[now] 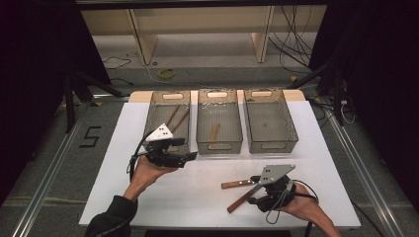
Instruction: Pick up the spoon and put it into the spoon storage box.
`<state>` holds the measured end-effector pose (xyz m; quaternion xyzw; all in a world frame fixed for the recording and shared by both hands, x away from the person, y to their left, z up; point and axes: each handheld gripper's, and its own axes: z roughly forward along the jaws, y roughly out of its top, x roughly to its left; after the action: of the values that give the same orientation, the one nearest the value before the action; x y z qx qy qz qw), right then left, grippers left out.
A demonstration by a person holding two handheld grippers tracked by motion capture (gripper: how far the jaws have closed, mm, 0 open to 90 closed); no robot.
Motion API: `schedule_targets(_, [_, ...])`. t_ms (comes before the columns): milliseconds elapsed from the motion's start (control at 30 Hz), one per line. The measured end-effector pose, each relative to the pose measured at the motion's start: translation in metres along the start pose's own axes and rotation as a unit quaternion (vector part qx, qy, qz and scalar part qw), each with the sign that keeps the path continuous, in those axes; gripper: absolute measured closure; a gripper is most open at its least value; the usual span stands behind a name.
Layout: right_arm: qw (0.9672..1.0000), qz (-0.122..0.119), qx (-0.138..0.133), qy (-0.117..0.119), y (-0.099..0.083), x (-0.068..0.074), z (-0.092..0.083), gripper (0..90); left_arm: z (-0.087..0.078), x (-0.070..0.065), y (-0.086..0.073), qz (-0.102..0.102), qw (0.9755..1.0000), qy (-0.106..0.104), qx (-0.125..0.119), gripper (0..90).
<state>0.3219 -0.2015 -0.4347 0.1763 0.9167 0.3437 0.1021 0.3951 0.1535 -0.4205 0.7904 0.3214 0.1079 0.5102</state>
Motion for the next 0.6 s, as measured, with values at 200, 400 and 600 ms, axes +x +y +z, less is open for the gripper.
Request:
schedule_targets(200, [0.9989,-0.031,0.035,0.009,0.002,0.001,0.008,34.3,-0.010,-0.005,-0.014,0.004,0.9997,0.017,-0.018,24.6])
schedule_targets(400, [0.9958,-0.056,0.070,0.019,0.006,-0.002,0.016,34.9,-0.015,-0.012,-0.028,0.008,0.9995,0.017,-0.027,23.9])
schedule_targets(600, [0.9940,-0.061,0.086,0.029,0.009,-0.004,0.023,35.2,-0.017,-0.015,-0.043,0.005,0.9995,0.023,-0.024,23.0])
